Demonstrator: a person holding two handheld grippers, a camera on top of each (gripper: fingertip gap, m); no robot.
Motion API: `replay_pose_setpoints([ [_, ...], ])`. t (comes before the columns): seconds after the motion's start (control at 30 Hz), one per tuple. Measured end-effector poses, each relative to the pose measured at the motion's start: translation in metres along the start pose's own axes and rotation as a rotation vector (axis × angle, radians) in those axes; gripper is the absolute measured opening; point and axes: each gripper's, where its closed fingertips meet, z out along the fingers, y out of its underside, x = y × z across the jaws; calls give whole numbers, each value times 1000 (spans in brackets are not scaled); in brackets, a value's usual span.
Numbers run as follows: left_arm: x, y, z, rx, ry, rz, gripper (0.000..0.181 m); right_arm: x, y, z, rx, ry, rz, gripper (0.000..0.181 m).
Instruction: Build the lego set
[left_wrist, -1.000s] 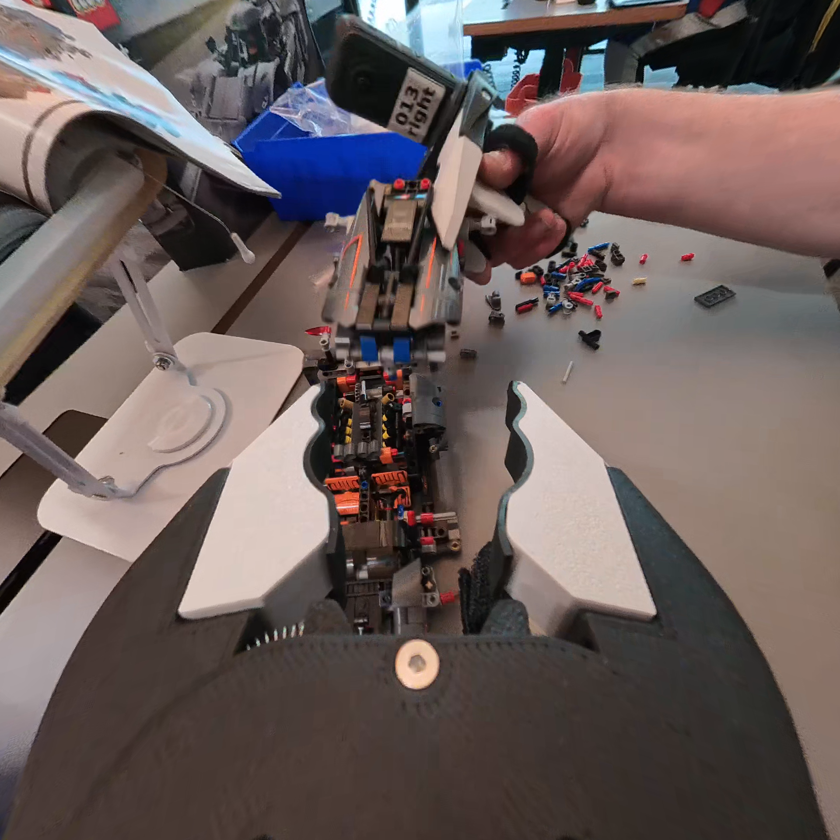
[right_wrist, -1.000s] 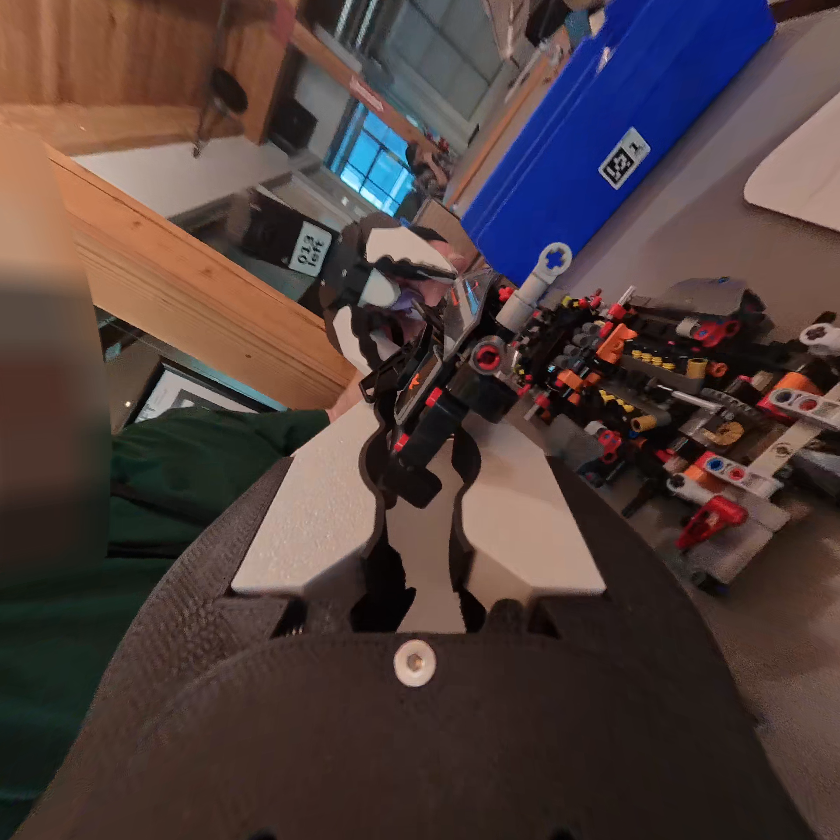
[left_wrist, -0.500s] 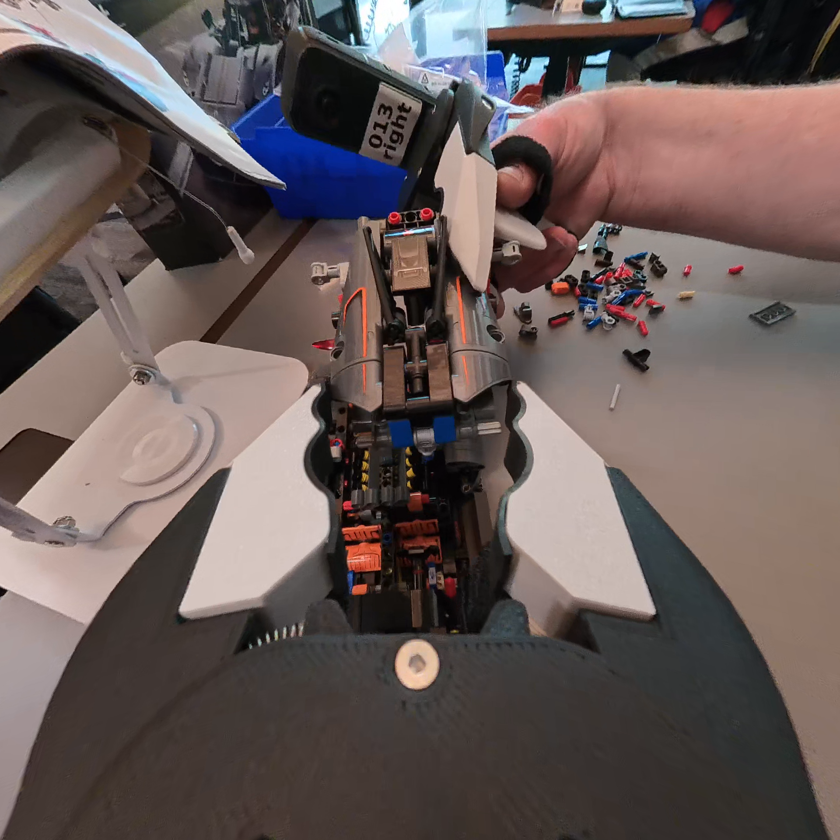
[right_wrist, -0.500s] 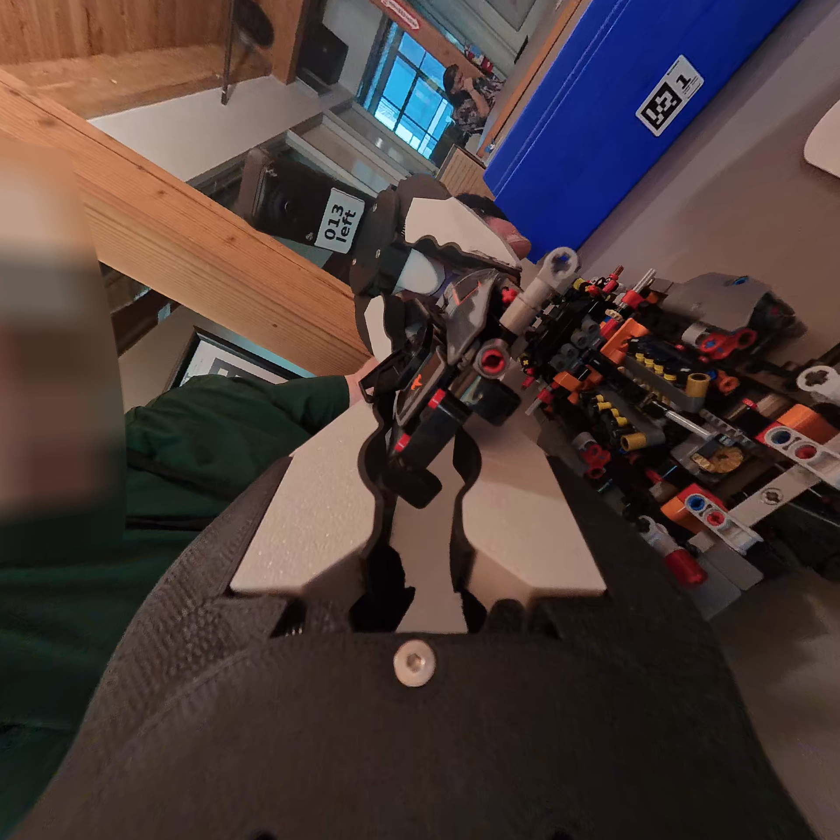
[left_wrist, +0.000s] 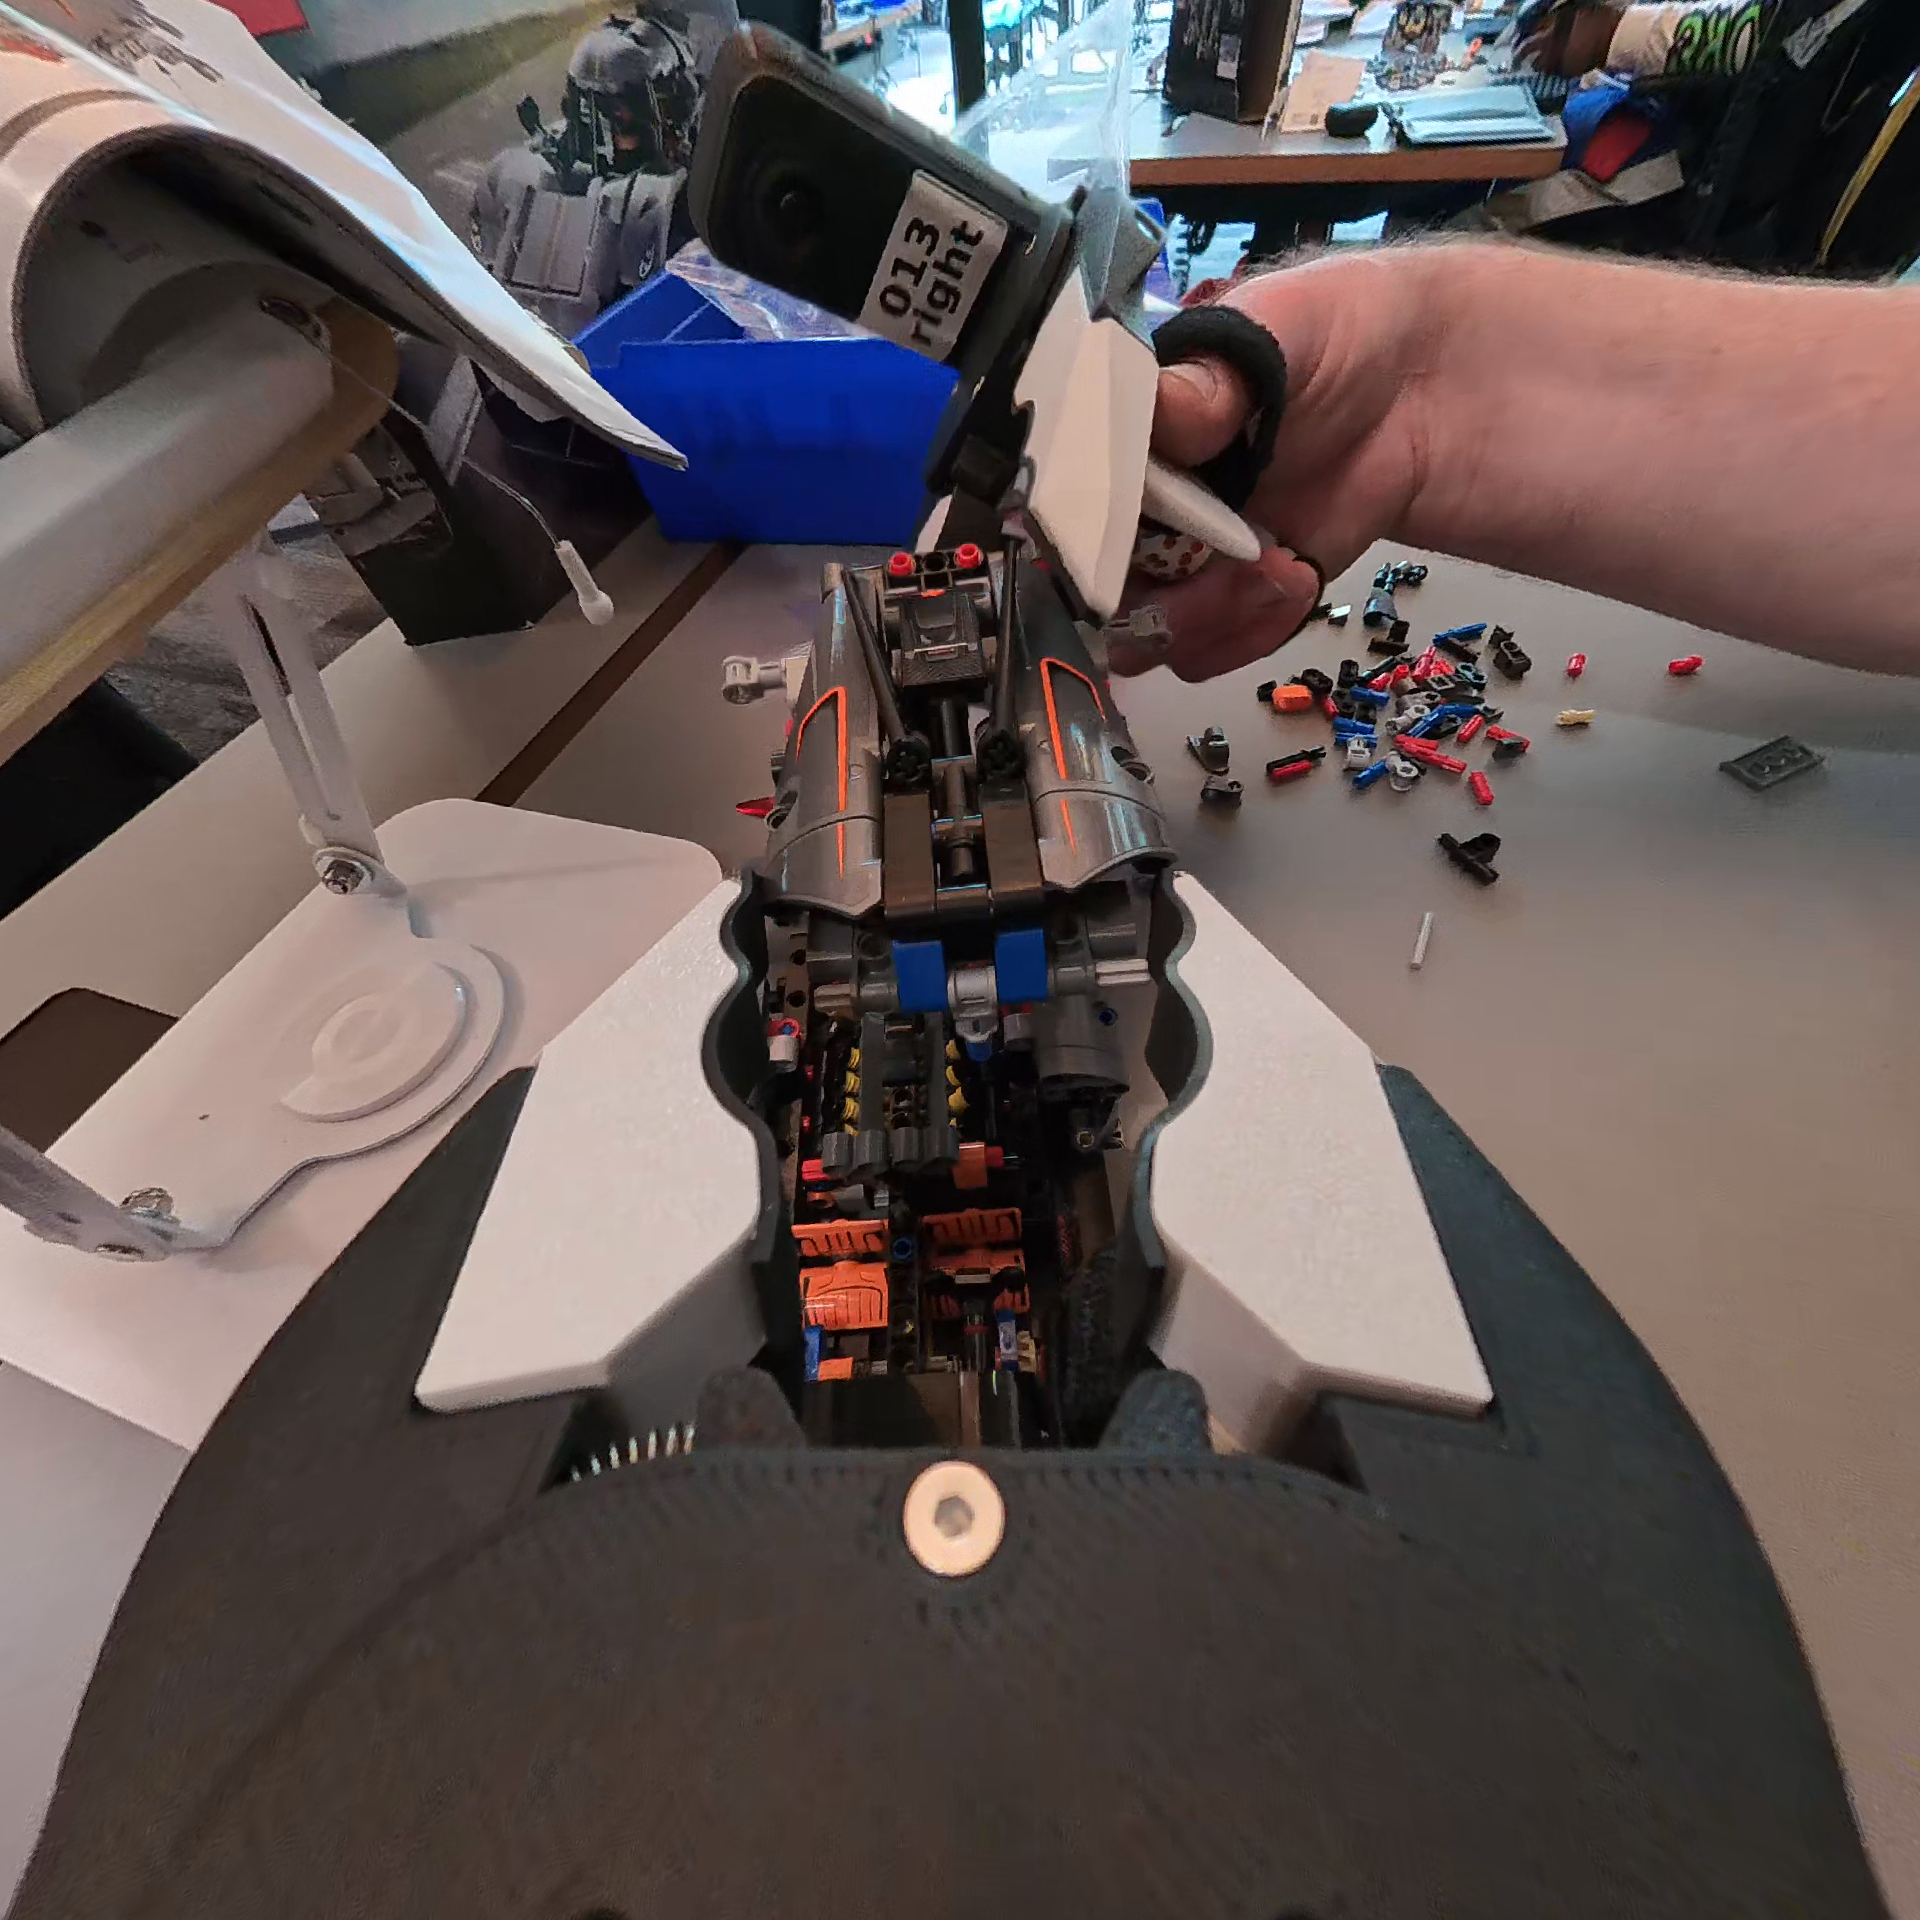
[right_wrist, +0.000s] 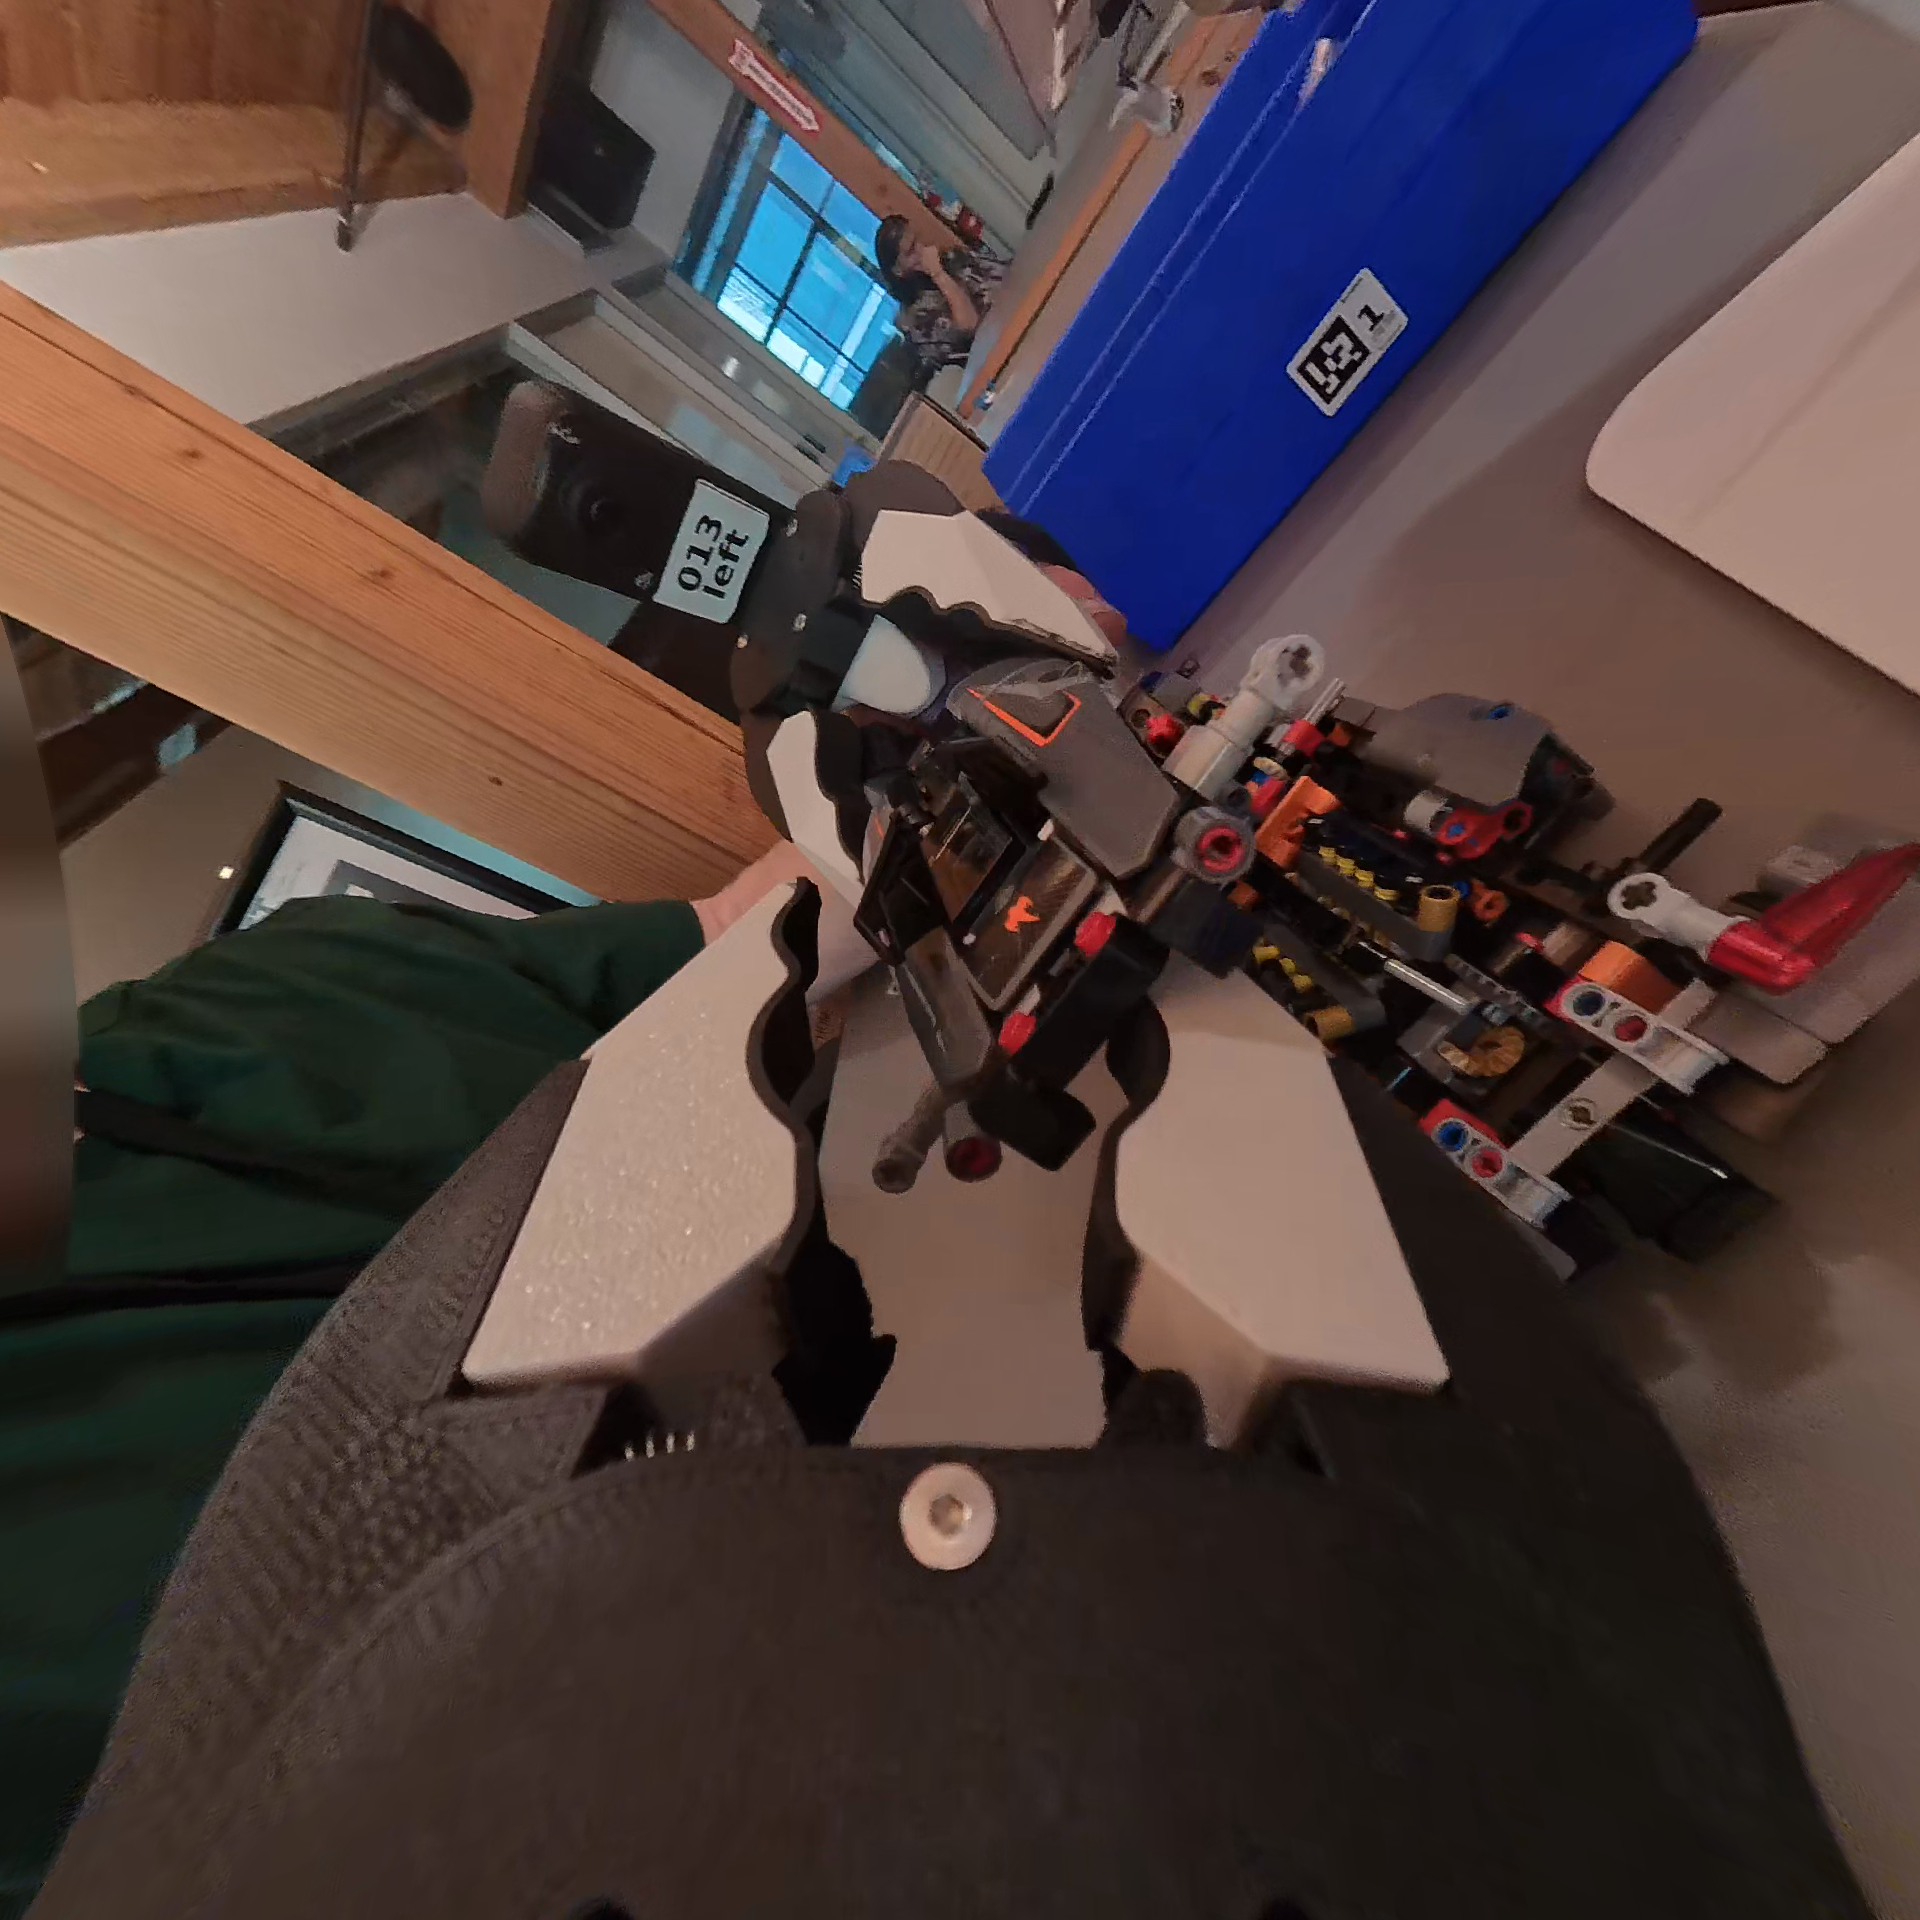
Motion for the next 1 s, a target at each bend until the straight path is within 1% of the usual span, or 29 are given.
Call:
replay_pose_setpoints([
  [0.03,-1,1,1,-4,-2,2,72,3,1,0,-8,24,-10,53],
  [0.1,0,3,2,-5,7,4,72,12,2,-1,-15,92,-21,59],
  [0.37,-6,9,3,-10,10,-14,71,25,-3,-11,-8,210,-81,60],
  [0.47,-6,10,4,-21,8,-8,72,32,-5,-13,-16,270,-102,64],
  [0.7,-9,15,8,-65,-2,1,71,44,-8,-22,-7,347,-116,69],
  [0.87,-7,22,12,-122,-9,21,71,47,-14,-28,16,376,-149,65],
  [1.0,-6,30,16,-180,-28,52,72,56,-10,-28,-14,404,-153,65],
])
